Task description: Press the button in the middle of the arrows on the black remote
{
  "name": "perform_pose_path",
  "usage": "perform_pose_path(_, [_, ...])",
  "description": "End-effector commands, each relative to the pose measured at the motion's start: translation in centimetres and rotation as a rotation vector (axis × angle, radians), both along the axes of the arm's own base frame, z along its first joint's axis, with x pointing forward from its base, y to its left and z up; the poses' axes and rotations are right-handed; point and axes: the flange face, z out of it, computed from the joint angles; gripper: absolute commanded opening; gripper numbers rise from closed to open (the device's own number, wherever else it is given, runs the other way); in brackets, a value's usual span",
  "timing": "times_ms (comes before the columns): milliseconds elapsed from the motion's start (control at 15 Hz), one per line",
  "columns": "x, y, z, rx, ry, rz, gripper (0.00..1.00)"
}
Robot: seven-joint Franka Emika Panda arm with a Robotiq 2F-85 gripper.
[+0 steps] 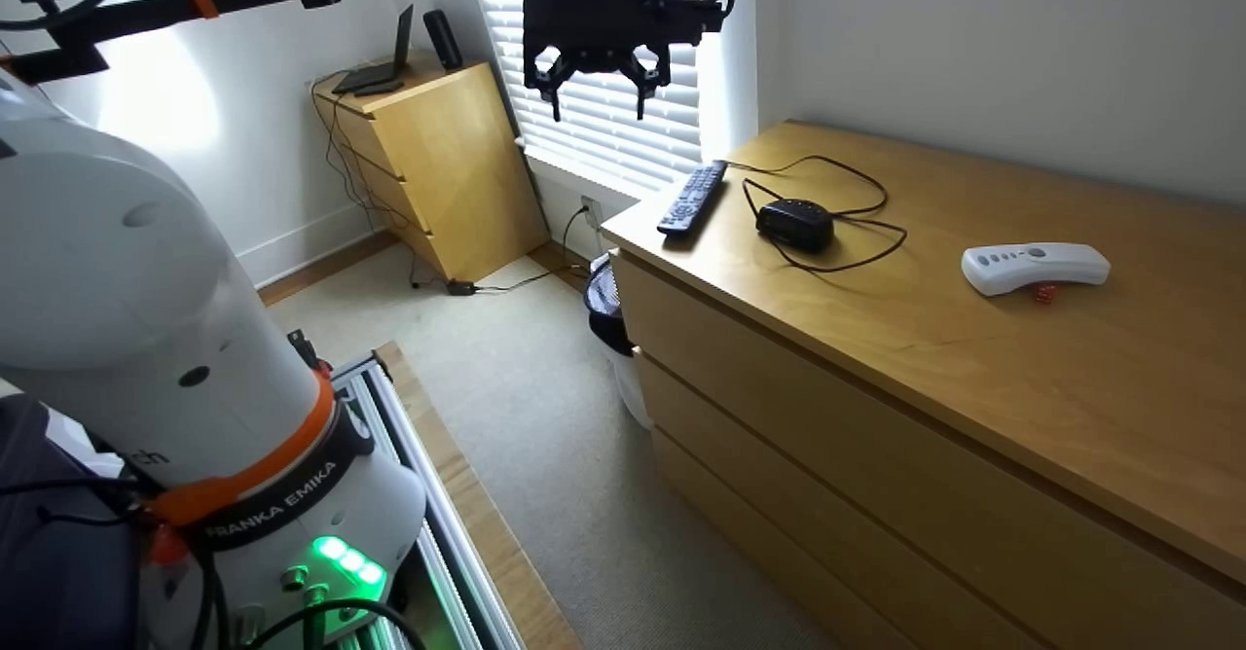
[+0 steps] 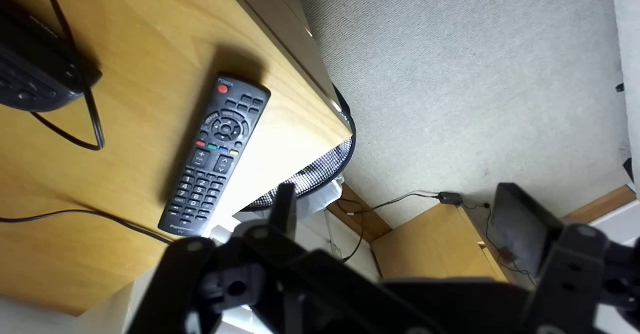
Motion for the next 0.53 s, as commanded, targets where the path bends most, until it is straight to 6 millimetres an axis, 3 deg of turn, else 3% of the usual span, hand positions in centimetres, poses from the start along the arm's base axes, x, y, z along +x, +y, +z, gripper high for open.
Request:
perform_pose_path(0, [0.2,0.6,-0.7,-0.006,0.0,0.032,1.0])
perform_pose_path(267, [0.2,2.7,-3.3,-0.022,-0.034,0.132,1.0])
perform_pose_path(333, [0.5,3.0,-4.0,-0.036,-0.058,0.154,0.75])
perform_pose_path(467, [1.4,3.1,-5.1,-0.045,-0.12,0.159,0.68])
